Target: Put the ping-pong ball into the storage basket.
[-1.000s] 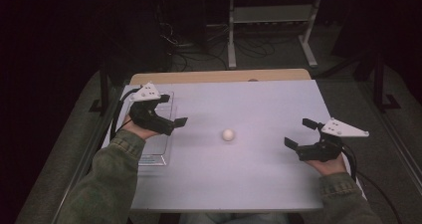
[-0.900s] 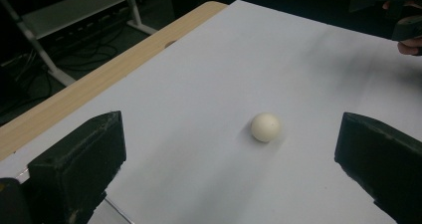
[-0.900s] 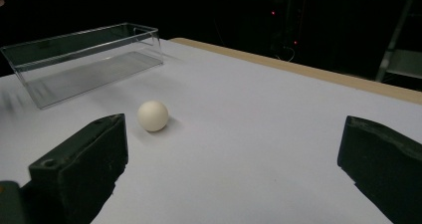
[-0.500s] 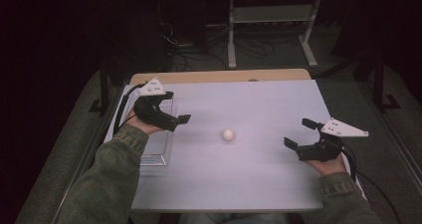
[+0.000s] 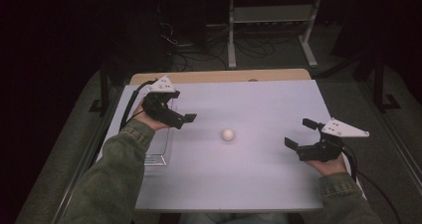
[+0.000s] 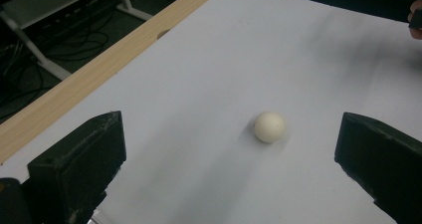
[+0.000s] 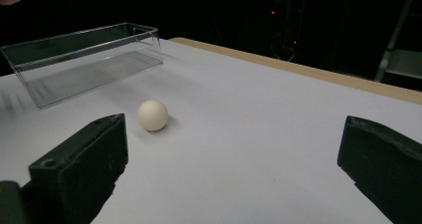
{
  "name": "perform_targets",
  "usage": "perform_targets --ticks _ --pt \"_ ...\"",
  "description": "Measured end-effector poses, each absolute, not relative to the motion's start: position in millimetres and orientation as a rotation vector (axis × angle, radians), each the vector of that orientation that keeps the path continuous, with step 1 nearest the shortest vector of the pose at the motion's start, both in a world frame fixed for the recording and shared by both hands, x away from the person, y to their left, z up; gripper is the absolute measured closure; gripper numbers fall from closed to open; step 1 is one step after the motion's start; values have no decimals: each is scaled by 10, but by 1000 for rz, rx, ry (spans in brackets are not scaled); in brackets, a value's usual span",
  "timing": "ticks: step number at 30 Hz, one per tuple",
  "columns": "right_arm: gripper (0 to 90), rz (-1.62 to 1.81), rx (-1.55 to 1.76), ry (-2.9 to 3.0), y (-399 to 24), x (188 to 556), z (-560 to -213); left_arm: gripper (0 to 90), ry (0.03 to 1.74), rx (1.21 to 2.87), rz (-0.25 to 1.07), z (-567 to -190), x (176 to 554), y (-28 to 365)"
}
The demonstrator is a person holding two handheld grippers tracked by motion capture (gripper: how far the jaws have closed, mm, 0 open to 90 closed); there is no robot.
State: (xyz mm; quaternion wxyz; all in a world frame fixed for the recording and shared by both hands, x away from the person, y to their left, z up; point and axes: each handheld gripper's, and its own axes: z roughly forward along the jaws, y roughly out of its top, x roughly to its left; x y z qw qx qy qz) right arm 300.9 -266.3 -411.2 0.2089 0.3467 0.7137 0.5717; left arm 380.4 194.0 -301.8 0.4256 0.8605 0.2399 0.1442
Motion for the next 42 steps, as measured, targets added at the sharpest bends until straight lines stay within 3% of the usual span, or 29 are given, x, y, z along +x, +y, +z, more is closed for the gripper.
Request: perform_targets --ticks 21,42 --pt "0 1590 954 1981 -2665 3004 -4107 0 577 2244 315 -3071 3985 1714" --pt "0 1596 955 1993 -2659 2999 -4110 0 449 2406 258 -3110 4105 1371"
